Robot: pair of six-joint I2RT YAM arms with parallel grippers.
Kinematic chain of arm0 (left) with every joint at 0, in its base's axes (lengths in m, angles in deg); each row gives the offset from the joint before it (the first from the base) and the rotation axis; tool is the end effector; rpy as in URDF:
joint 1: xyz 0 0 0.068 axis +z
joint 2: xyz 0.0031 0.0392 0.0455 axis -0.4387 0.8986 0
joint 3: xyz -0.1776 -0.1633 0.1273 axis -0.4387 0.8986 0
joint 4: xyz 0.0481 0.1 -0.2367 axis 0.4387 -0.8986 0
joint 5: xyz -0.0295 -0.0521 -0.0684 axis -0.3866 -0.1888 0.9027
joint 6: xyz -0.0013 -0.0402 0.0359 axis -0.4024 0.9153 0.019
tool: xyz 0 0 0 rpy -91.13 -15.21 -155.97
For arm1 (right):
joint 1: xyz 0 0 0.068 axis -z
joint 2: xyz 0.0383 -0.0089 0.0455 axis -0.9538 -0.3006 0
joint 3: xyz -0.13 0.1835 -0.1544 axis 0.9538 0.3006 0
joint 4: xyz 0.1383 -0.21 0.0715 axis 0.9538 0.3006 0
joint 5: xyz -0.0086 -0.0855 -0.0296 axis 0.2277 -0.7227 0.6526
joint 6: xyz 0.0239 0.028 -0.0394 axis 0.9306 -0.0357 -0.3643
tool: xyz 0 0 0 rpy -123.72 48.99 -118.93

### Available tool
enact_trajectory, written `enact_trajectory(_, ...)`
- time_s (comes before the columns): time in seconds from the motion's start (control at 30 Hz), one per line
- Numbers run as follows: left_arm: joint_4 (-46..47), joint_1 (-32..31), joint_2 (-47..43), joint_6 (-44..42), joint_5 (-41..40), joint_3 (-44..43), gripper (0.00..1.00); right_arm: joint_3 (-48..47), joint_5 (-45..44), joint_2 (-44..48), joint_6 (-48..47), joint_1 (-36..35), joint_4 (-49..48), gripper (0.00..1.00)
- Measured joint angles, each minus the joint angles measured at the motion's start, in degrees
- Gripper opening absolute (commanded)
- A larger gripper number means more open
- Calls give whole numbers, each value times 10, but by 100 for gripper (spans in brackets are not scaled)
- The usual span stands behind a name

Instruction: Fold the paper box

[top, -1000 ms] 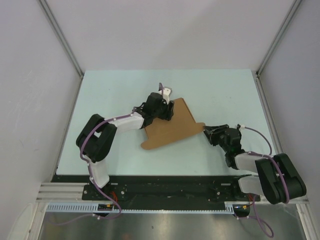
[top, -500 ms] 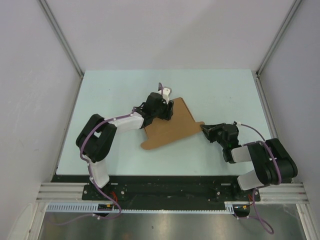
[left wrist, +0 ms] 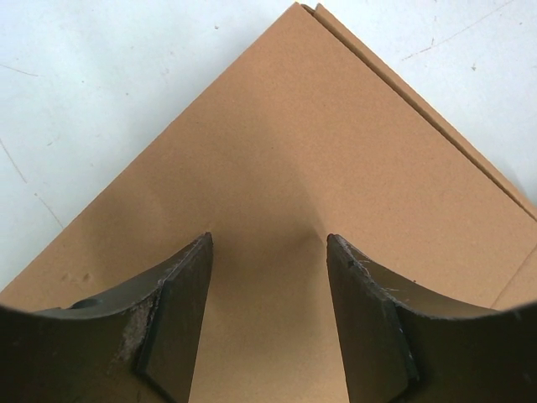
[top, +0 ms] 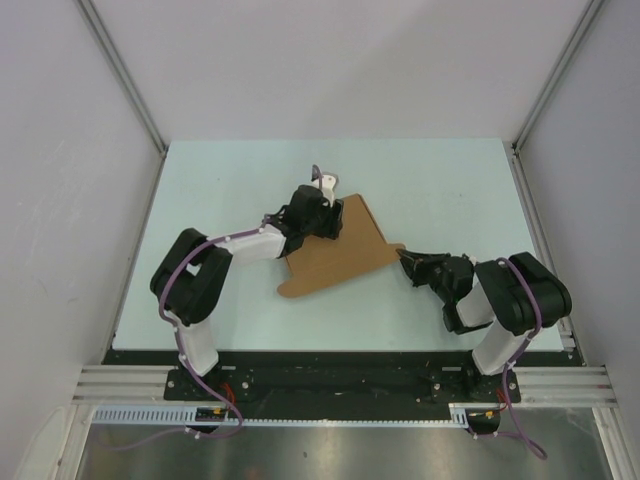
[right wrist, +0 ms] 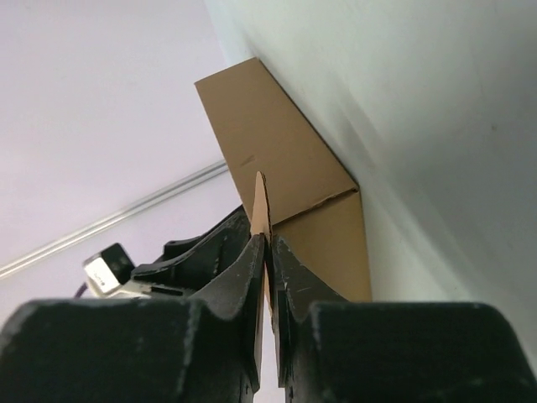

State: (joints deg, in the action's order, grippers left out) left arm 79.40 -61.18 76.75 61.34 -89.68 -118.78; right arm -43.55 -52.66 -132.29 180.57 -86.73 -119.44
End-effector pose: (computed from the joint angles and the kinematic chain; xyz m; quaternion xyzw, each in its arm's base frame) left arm 0.3325 -0.2327 0.1905 0.1673 0.8630 -0.1750 0.4434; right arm 0.2218 0.0616 0.1008 0.5145 0.6267 0.5200 0.2687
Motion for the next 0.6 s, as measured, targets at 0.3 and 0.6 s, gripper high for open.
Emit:
enact_trajectory(0.3,24,1,-10,17,-11,23,62,19,7,-6,70,-30,-36,0)
enact_trajectory(0.6,45,6,-21,36,-21,43,62,24,16,50,61,-62,8,48)
